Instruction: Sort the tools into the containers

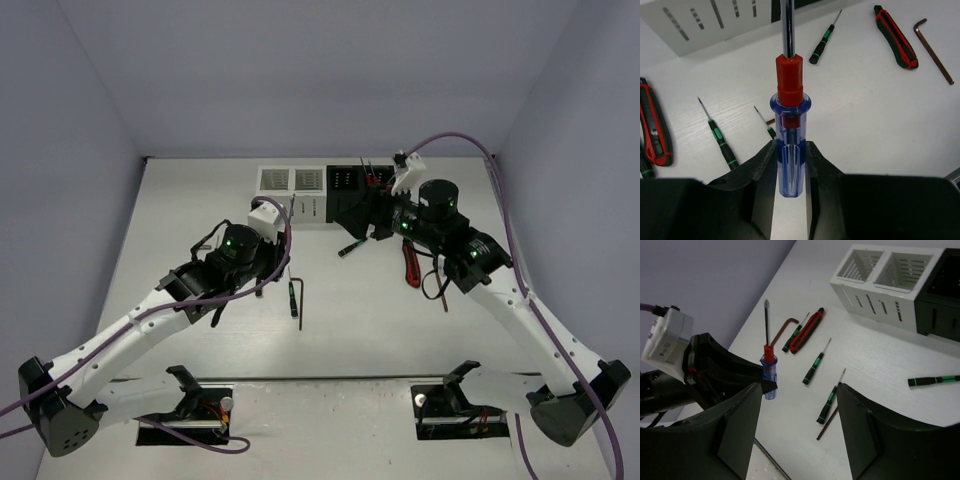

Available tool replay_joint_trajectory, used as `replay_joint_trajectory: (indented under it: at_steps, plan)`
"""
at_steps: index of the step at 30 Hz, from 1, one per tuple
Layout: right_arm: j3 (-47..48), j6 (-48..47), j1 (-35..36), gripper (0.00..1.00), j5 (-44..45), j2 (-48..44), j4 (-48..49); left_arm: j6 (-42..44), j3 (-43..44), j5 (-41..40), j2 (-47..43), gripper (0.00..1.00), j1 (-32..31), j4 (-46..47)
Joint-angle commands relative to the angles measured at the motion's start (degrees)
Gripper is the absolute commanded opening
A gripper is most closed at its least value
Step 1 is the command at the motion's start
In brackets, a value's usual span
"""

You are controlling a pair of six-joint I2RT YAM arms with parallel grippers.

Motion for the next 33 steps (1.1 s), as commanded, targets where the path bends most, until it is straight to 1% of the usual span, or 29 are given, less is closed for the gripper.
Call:
replay_joint_trajectory:
  at_steps: [1,8,16,21,24,26,33]
  plan:
    - [7.1,-0.7,1.4,0.57,-5.2,4.2,2.9,10.3,0.3,4.3,-1.7,0.00,-0.6,9.1]
    - [10.6,-3.2,4.8,0.57,-4.1,7.7,3.4,9.6,5.1,8.4,0.5,0.00,-1.2,9.7]
    - [10.7,-4.8,6.5,0.57,-1.4,9.4,4.3,7.8,7.3,10.2,0.8,0.00,-2.8,11.1]
    - [11.0,-5.5,6.7,0.57,1.0,10.2,4.7,7.4,7.9,9.9,1.0,0.00,-4.4,11.0]
    - [11.0,-5.8,6.6,0.54,1.9,10.4,4.9,7.1,7.9,9.6,1.0,0.00,-5.0,11.2]
    - [11.0,-6.0,6.8,0.49,2.1,10.4,6.7,7.1,8.1,9.7,1.1,0.00,-5.0,11.3]
    - [10.7,-6.2,6.8,0.37,3.0,9.7,7.9,7.1,8.4,10.2,1.7,0.00,-5.0,11.6]
